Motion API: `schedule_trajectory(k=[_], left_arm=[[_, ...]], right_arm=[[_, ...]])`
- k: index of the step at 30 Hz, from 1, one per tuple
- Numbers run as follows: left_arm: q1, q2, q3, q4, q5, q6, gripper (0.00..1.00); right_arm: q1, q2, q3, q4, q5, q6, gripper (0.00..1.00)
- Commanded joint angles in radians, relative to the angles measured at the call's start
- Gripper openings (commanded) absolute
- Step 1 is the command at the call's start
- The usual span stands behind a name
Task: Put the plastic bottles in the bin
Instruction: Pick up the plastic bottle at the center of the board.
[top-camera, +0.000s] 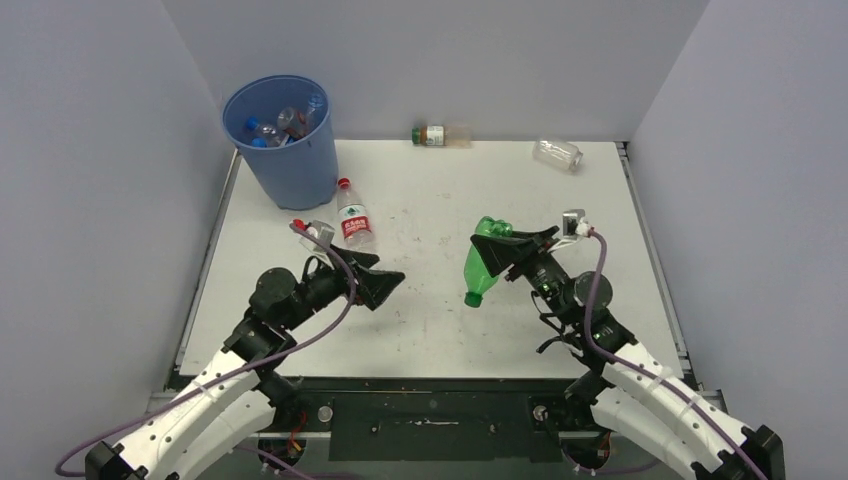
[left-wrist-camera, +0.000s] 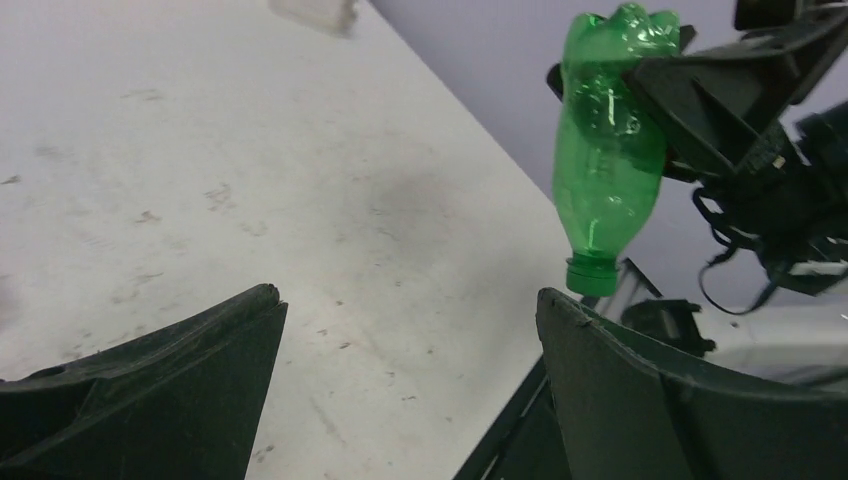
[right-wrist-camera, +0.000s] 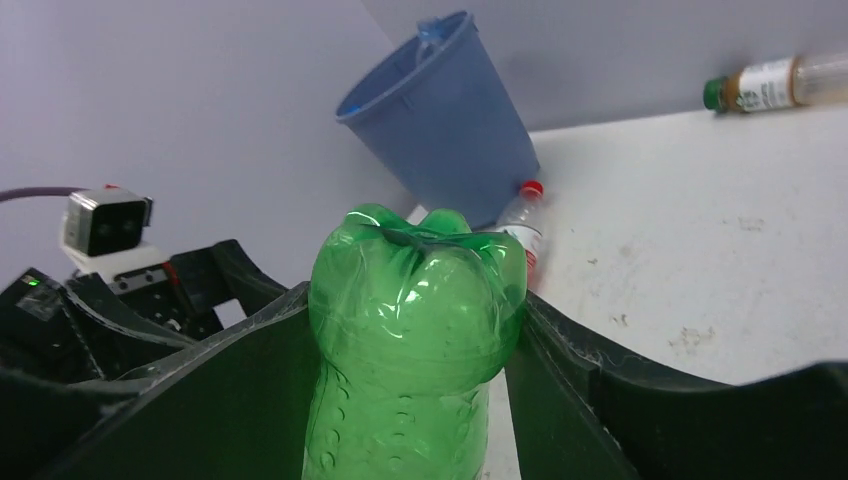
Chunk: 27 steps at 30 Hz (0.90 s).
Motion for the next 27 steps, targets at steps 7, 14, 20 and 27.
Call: schedule_trajectory(k=[7,14,20,27], left_arm=[[-0.219,0.082,-0.065,0.460,0.150,-0.015,0.96],[-0.354,0.270,0.003,0.521,0.148,-0.012,0.96],[-0.406,0.385,0.015,0.615,0.112,-0.040,0.96],[-0.415,0.470,0.019,0.782,0.118,-0.142,0.98]], right_arm=[[0.008,-0.154,-0.156,0.360,-0.117,0.219,0.35],[0.022,-0.075,-0.191,0.568,-0.148,0.298,0.35],[0.044,-0.053,-0.189,0.589,-0.139,0.284,0.34],[0.064,-0.069,-0.192,0.559,-0.101,0.242,0.34]])
